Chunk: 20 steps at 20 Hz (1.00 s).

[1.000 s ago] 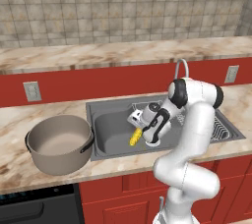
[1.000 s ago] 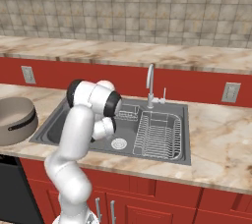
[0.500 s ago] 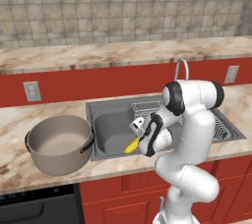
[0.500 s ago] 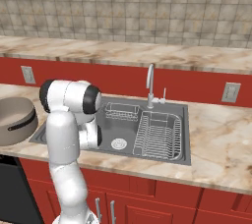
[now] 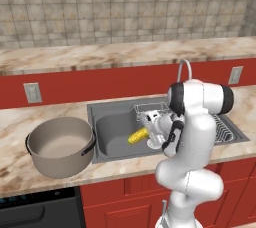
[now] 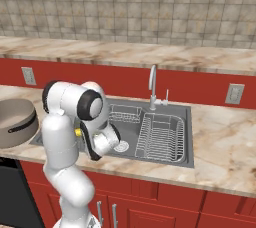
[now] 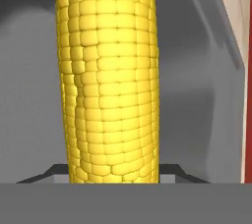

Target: Dump the corn from the pot into the sink. Then turn on the water and wash the corn. Then turn off the water and put the corn back in the pot.

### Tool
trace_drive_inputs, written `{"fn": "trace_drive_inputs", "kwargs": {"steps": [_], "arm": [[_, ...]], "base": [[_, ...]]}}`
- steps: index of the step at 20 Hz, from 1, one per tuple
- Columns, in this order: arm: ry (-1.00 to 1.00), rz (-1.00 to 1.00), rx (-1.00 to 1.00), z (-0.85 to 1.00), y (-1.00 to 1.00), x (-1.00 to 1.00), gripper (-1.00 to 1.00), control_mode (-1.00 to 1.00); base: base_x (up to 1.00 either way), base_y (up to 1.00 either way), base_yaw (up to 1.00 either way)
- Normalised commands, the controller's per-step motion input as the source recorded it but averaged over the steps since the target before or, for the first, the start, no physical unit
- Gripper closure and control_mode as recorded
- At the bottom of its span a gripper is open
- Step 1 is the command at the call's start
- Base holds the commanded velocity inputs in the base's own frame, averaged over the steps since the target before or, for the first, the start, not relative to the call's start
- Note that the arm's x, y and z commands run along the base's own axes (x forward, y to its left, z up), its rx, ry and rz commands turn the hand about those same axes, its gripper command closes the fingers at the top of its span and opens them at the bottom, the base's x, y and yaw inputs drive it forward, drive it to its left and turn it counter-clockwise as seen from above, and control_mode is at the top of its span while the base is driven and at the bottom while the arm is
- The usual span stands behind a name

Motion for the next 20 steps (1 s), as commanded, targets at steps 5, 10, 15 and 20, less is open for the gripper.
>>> {"fn": "trace_drive_inputs", "kwargs": {"steps": [5, 10, 15, 20], "arm": [[0.23, -0.01, 0.05, 1.0, -0.12, 0.15, 1.0, -1.0], [0.18, 0.0, 0.0, 1.0, 0.0, 0.0, 1.0, -1.0], [0.12, 0.02, 0.0, 1.0, -0.08, -0.11, 1.0, -1.0], [0.02, 0.01, 0.05, 1.0, -0.25, -0.49, 1.0, -1.0]], "base": [[0.0, 0.0, 0.0], [0.0, 0.0, 0.0], [0.0, 0.0, 0.0], [0.0, 0.0, 0.0]]}}
